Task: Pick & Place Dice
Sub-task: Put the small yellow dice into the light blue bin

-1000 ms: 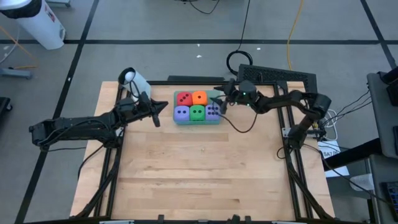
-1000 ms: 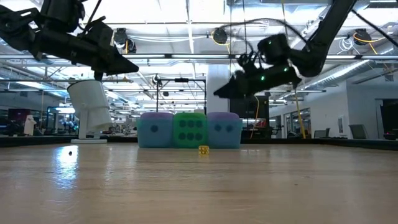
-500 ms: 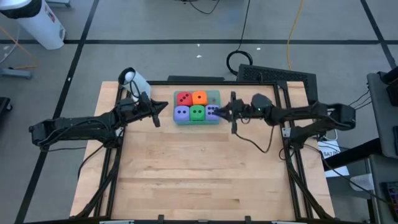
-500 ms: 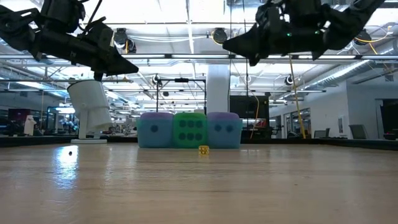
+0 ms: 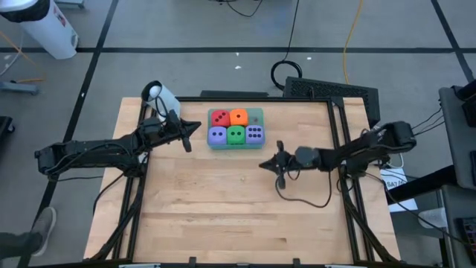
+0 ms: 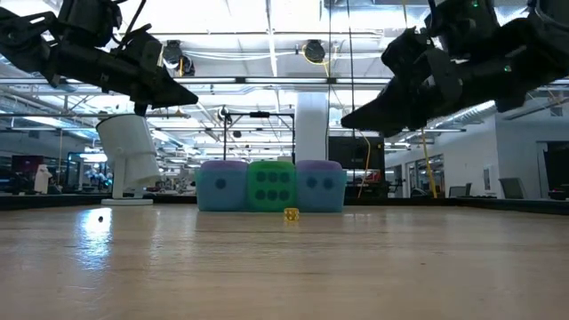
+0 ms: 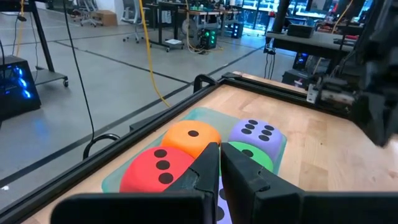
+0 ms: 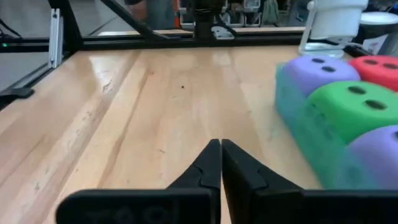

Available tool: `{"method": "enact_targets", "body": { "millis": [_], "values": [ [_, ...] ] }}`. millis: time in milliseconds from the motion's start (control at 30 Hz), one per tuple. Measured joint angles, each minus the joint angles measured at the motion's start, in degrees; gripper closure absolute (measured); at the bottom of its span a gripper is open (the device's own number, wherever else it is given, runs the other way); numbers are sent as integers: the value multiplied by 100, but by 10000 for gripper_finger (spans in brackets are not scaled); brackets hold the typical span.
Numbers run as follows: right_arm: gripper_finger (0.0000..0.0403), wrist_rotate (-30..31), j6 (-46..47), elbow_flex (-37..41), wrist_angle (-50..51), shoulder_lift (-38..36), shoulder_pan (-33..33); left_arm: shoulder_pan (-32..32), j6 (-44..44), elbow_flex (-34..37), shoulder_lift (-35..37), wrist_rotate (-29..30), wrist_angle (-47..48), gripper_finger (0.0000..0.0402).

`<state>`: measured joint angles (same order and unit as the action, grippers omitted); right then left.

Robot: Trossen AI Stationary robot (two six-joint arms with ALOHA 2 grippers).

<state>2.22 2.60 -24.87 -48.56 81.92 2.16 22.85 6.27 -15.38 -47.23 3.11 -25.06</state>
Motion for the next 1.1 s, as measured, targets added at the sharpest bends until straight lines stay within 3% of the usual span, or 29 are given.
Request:
{"method": "enact_targets", "body": {
  "millis": [233, 500, 667, 767, 1100],
  "values": [
    [364, 678, 253, 15, -781, 826, 484, 0, 40, 0, 0, 0, -12, 378],
    [263, 668, 116, 14, -1399, 1937, 510, 0, 59, 0, 0, -2, -10, 378],
    [231, 640, 28, 12, -2922, 2588, 548, -2, 101, 0, 1, -7, 0, 378],
    [220, 531, -137, -26, -3335, 2898, 546, -2, 120, 0, 1, -7, 0, 378],
    [164, 502, -196, -1437, -1335, 3507, 626, -1, 124, 0, 0, -8, 0, 378]
  ]
}}
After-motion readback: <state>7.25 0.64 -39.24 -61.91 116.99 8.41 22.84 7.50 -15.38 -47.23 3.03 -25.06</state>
